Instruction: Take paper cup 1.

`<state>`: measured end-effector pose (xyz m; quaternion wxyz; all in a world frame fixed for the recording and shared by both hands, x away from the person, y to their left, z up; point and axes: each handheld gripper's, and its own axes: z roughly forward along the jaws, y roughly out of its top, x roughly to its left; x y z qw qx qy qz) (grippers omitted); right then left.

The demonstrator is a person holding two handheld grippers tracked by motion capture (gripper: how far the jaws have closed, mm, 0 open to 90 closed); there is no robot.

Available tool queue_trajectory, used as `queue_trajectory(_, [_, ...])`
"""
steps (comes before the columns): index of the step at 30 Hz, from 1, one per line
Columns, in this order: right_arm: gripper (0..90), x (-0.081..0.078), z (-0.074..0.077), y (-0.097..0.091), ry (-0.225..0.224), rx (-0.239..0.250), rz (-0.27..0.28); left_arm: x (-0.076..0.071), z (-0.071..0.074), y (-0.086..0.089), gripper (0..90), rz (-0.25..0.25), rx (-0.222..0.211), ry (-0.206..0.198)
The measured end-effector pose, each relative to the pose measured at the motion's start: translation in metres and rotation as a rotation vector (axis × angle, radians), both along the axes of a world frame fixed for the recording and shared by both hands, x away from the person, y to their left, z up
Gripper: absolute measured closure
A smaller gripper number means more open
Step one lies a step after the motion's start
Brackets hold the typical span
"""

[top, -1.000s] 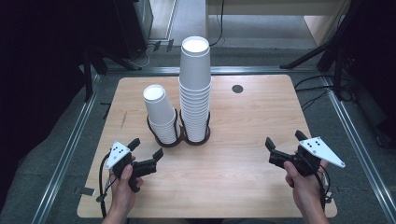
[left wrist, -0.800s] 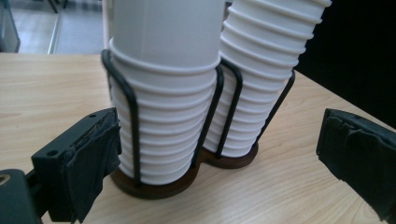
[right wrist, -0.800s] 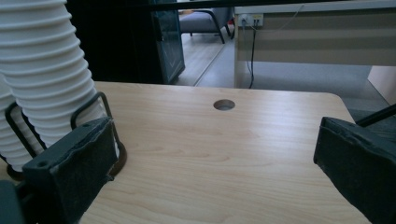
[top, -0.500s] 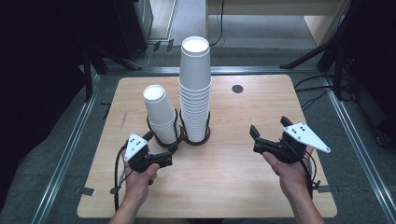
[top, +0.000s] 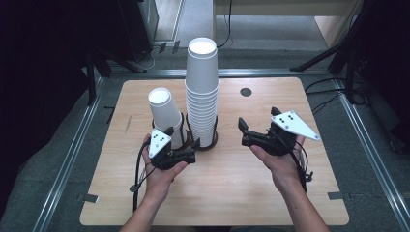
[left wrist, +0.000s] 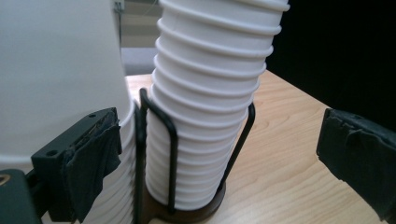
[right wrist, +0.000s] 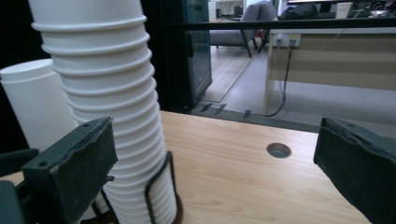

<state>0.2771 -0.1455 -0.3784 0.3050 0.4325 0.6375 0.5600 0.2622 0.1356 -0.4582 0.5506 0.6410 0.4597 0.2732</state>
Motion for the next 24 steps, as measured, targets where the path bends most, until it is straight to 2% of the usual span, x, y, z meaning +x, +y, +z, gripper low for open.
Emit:
queue_trajectory(5, [0.0, 0.01, 0.013, 0.018, -0.001, 0.023, 0.032, 0.01, 0.005, -0.018, 0.0, 0.014, 0.007, -0.016])
queue_trajectory(10, [0.0, 0.017, 0.026, 0.03, -0.005, 0.043, 0.062, 0.016, 0.008, -0.026, 0.0, 0.03, 0.007, -0.028])
queue_trajectory(16, [0.0, 0.024, 0.037, 0.043, -0.02, 0.035, 0.084, 0.025, 0.012, -0.034, 0.1, 0.067, 0.016, -0.04])
queue_trajectory(21, [0.0, 0.031, 0.043, 0.053, -0.019, 0.04, 0.092, 0.032, 0.012, -0.039, 0.1, 0.094, 0.0, -0.04])
queue_trajectory(24, [0.0, 0.037, 0.048, 0.065, -0.017, 0.03, 0.111, 0.038, 0.012, -0.041, 0.1, 0.103, -0.007, -0.044])
